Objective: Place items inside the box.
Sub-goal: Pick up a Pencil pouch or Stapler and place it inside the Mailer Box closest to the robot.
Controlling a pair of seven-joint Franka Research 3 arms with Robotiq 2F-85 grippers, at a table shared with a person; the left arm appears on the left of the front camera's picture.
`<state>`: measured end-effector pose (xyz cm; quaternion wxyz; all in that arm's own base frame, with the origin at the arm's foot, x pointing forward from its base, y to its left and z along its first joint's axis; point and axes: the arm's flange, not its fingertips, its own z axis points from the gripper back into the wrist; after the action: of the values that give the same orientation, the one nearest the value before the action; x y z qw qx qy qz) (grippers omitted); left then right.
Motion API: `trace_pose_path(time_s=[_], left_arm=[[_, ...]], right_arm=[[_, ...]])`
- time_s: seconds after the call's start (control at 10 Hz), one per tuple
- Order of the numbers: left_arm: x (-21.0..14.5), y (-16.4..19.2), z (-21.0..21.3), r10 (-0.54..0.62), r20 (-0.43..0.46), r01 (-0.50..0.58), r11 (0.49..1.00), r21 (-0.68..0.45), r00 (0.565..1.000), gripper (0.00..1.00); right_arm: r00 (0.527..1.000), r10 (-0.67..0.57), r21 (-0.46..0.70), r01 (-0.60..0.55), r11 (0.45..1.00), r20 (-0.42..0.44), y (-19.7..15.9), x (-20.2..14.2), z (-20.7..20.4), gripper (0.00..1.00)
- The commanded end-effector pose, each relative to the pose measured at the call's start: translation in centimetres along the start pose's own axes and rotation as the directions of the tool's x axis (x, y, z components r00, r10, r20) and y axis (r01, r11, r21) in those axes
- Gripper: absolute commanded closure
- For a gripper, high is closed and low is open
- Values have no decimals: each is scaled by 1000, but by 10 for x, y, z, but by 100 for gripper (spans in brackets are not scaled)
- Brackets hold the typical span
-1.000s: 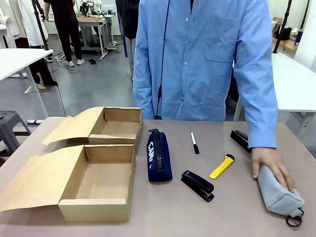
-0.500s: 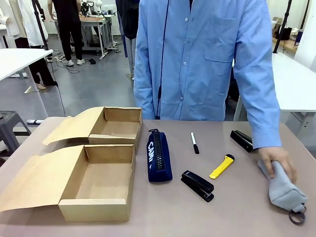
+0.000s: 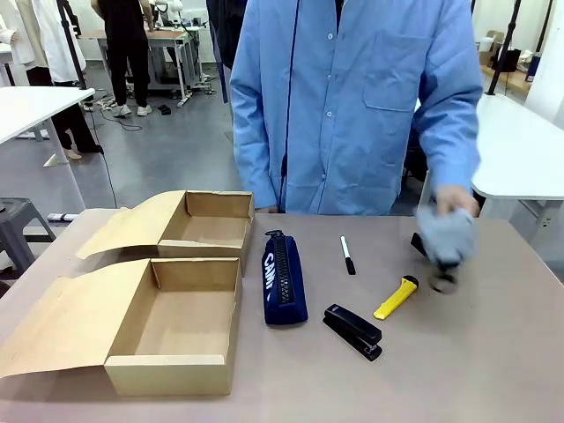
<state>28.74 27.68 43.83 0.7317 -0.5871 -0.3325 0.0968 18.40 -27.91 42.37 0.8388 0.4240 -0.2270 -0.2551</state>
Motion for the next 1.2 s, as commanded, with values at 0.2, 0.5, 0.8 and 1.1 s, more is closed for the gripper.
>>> trace_pose_path(time_s=[0.2,0.5,0.8,1.1], left_arm=[[0,-1,0,-23,15,24,999,-23,1000,0],[0,-1,0,-23,15,24,999,-23,1000,0],[0,-1,0,-23,15,24,999,-23,1000,0],[0,-1,0,-23,15,24,999,-23,1000,0]], right_arm=[[1000,6,15,-6,1000,8,0,0,2,0],[999,46,-9,-46,999,0,10,1,-8,0],[925,353,-187,-374,908,-139,92,-1,-109,0],[774,561,-293,-631,719,-293,141,-35,-219,0]])
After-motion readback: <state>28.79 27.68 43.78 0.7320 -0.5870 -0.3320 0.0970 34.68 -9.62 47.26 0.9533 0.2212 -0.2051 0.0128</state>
